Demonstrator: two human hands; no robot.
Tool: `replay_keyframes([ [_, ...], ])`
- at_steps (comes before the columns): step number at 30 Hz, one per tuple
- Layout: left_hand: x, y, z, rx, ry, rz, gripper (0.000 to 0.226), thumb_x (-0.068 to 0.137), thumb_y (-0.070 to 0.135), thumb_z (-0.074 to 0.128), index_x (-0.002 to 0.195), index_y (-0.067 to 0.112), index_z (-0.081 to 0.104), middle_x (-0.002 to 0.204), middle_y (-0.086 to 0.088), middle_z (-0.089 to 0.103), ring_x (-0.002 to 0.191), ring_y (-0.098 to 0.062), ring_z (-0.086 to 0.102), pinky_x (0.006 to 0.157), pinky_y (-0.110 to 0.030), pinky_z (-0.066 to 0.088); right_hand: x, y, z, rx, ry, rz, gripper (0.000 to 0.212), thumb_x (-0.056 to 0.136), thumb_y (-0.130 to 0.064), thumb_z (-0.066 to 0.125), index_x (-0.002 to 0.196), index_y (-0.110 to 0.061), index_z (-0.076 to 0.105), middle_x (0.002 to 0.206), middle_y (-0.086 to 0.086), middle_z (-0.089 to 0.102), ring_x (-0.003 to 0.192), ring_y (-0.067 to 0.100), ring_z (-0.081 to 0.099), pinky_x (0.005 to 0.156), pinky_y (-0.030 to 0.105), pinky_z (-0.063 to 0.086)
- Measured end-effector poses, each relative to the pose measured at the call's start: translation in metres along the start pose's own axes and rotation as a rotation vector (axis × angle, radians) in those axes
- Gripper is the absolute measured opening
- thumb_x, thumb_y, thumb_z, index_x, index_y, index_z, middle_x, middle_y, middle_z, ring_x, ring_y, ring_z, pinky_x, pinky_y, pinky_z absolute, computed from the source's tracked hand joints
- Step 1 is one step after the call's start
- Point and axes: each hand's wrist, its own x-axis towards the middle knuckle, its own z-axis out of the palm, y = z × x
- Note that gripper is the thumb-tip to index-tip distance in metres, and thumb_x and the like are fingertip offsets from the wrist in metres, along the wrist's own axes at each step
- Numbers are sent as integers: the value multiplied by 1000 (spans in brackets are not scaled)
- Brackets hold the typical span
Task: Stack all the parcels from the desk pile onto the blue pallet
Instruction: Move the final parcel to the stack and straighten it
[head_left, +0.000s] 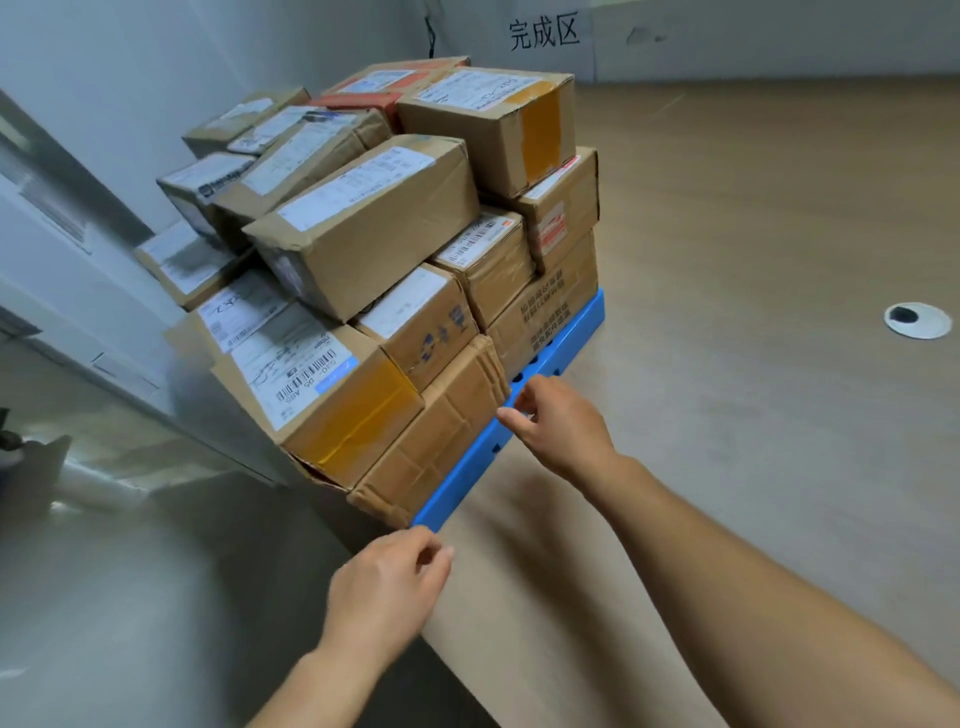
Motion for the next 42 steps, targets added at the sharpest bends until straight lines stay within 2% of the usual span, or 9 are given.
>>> replay_keyframes([
  [2, 0, -13, -4, -12, 22, -159, 28, 89, 55, 48, 82, 29, 59, 75, 14, 57, 74, -6, 53, 58, -24, 41, -2, -8, 8, -19, -33, -15, 28, 91, -50, 51, 94, -22, 49, 101, -2, 55, 91, 18, 55, 74, 34, 46],
  [7, 15, -26, -21, -42, 19, -282, 40, 89, 62, 39, 73, 32, 61, 80, 8, 60, 78, -15, 53, 60, -26, 40, 1, -22, 18, -10, -74, -18, 34, 91, -53, 49, 101, -20, 51, 108, 0, 55, 96, 21, 57, 80, 39, 49],
  [12, 28, -27, -27, -53, 7, -321, 44, 93, 57, 35, 67, 35, 63, 78, 5, 62, 78, -18, 54, 62, -27, 39, 7, -29, 18, -22, -105, -37, 36, 93, -50, 47, 110, -19, 49, 115, 2, 51, 99, 21, 55, 83, 38, 48],
  [19, 33, -29, -30, -31, 29, -323, 44, 94, 55, 33, 77, 32, 66, 68, 12, 56, 68, -9, 50, 53, -23, 35, 16, -36, 21, 15, -119, -60, 36, 93, -46, 49, 116, -18, 47, 116, 1, 50, 97, 15, 53, 84, 34, 50],
  [26, 33, -30, -35, -27, -24, -320, 45, 89, 63, 36, 72, 30, 61, 72, 12, 59, 69, -6, 52, 55, -23, 40, 16, -32, 16, 15, -102, -57, 37, 94, -45, 49, 118, -18, 48, 120, 1, 51, 101, 16, 53, 83, 31, 48],
  [28, 25, -33, -40, -78, 11, -369, 48, 82, 70, 36, 73, 28, 58, 74, 9, 59, 73, -10, 54, 59, -24, 39, 15, -30, 11, 1, -84, -48, 35, 94, -45, 49, 116, -19, 49, 118, 0, 51, 99, 15, 53, 81, 31, 48],
  [31, 9, -41, -48, -279, 180, -434, 48, 67, 74, 41, 76, 28, 53, 80, 3, 60, 82, -22, 56, 70, -30, 43, 14, -29, 1, -3, -33, -27, 30, 94, -44, 49, 111, -20, 49, 115, -1, 51, 93, 13, 51, 76, 29, 46],
  [37, 16, -40, -62, -302, 263, -265, 42, 79, 59, 41, 83, 19, 54, 82, -2, 56, 78, -22, 51, 70, -31, 39, 21, -37, -15, -39, 58, -37, 36, 95, -38, 50, 125, -17, 45, 130, 3, 43, 107, 18, 51, 82, 32, 46],
  [42, 23, -43, -63, -275, 293, -192, 33, 90, 46, 44, 66, 23, 44, 69, 4, 48, 70, -19, 48, 64, -31, 35, 17, -43, -14, -62, 45, -48, 38, 95, -36, 50, 128, -19, 44, 134, 3, 41, 109, 19, 52, 88, 37, 49],
])
